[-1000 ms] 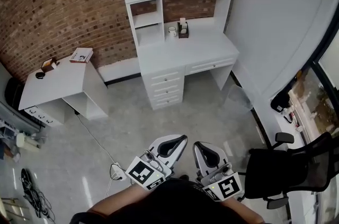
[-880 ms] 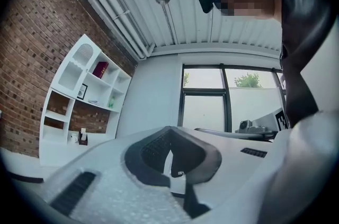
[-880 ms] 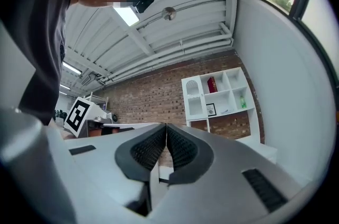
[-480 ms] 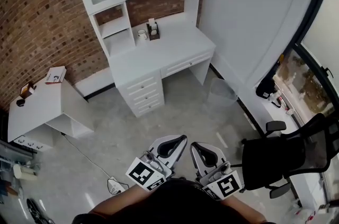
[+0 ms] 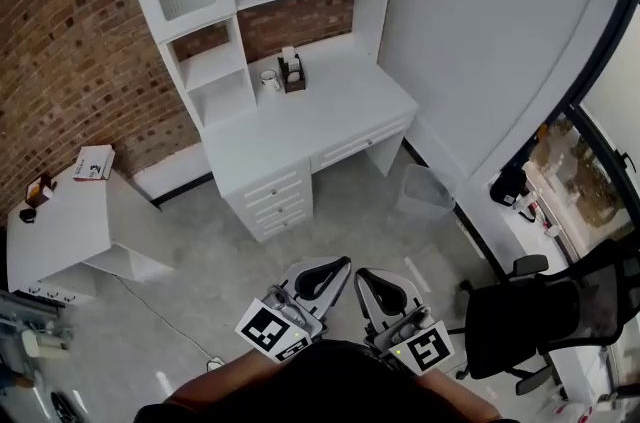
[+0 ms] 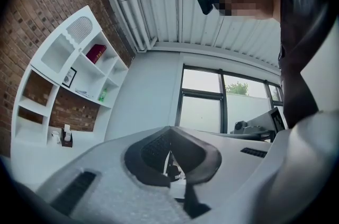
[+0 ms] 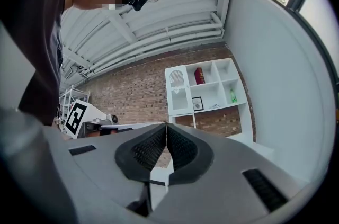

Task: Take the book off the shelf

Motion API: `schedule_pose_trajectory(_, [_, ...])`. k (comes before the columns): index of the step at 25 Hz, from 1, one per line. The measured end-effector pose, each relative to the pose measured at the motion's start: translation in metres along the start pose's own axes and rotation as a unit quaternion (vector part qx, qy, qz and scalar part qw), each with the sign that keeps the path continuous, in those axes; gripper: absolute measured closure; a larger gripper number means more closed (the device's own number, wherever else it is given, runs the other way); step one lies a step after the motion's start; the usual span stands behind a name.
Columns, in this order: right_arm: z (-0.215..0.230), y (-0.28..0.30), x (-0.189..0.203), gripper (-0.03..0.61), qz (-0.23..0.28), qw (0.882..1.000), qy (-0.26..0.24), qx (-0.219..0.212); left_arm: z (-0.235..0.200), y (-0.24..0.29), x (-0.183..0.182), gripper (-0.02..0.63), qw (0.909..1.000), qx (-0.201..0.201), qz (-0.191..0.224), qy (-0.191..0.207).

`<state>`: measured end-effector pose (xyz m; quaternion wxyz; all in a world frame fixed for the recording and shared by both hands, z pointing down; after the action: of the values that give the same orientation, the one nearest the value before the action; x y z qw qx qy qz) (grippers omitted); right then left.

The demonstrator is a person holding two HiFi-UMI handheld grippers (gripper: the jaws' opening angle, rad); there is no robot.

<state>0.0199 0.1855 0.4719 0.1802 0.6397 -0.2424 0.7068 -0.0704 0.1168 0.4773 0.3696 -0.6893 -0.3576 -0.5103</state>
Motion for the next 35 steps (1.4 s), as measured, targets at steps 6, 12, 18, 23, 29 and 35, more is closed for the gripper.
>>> schedule_pose_trajectory(6, [0.021,0.101,0.003,0.561,-0.008,1.000,0.010,-0.018,-0.095,0.007,-0.032,0.606,0.9998,-0.019,0.008,0.007])
schedule_pose_trajectory(12, [0.039,0.165,0.017,0.561,-0.025,0.998,0.037,-0.039,-0.161,0.005,-0.038,0.606,0.9989,-0.045,0.010,-0.003])
schedule_pose_trajectory(18, [0.062,0.209,0.029,0.561,-0.031,0.996,0.045,-0.069,-0.204,0.018,-0.035,0.606,0.9974,-0.071,0.006,-0.006])
schedule_pose_trajectory(23, [0.100,0.234,0.032,0.561,-0.025,0.994,0.047,-0.092,-0.230,0.045,-0.037,0.606,0.9953,-0.096,0.007,0.012])
schedule_pose_trajectory(29, [0.175,0.258,0.024,0.561,-0.011,0.992,0.047,-0.116,-0.253,0.108,-0.039,0.606,0.9927,-0.119,0.008,0.017])
schedule_pose_trajectory(35, [0.268,0.264,0.006,0.561,-0.005,0.989,0.045,-0.138,-0.258,0.196,-0.033,0.606,0.9920,-0.124,0.010,0.020])
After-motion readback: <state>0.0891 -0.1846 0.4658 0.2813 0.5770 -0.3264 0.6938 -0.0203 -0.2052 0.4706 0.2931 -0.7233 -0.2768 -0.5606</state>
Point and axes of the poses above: the fingertips, and each gripper's own axes: y forward along the fingers, z to its right, x out of its underside, the point moved 6 cm from there along -y, backward along the fingers, and after that the axes turned 14 degrees about -x, right-handed, at the moved point
